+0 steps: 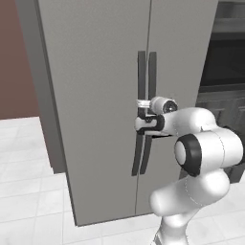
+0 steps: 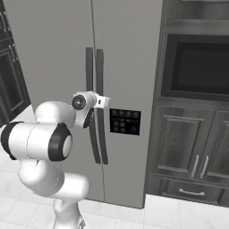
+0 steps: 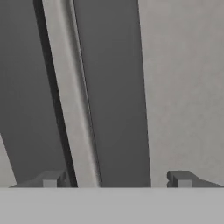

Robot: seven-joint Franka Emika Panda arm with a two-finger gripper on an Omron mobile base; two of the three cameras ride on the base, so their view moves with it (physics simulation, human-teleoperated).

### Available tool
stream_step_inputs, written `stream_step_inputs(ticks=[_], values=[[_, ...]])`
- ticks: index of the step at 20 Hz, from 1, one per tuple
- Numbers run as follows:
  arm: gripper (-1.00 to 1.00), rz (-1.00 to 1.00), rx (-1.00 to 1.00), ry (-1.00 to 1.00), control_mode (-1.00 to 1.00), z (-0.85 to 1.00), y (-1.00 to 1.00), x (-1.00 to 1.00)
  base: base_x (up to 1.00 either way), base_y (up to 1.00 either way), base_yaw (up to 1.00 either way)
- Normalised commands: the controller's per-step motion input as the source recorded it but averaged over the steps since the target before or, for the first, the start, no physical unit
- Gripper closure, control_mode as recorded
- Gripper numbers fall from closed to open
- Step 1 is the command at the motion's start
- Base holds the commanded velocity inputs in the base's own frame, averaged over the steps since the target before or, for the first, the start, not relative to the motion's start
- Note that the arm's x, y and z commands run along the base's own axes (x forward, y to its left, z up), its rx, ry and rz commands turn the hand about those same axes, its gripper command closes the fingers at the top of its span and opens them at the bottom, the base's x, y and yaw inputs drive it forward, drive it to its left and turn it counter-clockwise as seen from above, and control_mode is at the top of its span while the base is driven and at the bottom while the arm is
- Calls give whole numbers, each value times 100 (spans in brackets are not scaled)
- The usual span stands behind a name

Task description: Take the donut and cupcake from the fridge and place them on the empty tray on the dining counter.

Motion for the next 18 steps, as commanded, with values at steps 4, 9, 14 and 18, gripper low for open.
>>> stream_step_inputs(ticks=[4, 9, 14, 18], values=[[-100, 0, 0, -12, -100, -20, -11, 79, 0, 0, 0], [-100, 0, 0, -5, -100, -9, -22, 83, 0, 0, 0], [-100, 0, 1, 0, -100, 0, -24, 86, 0, 0, 0], [100, 0, 3, 8, -100, 0, -4, 85, 0, 0, 0]])
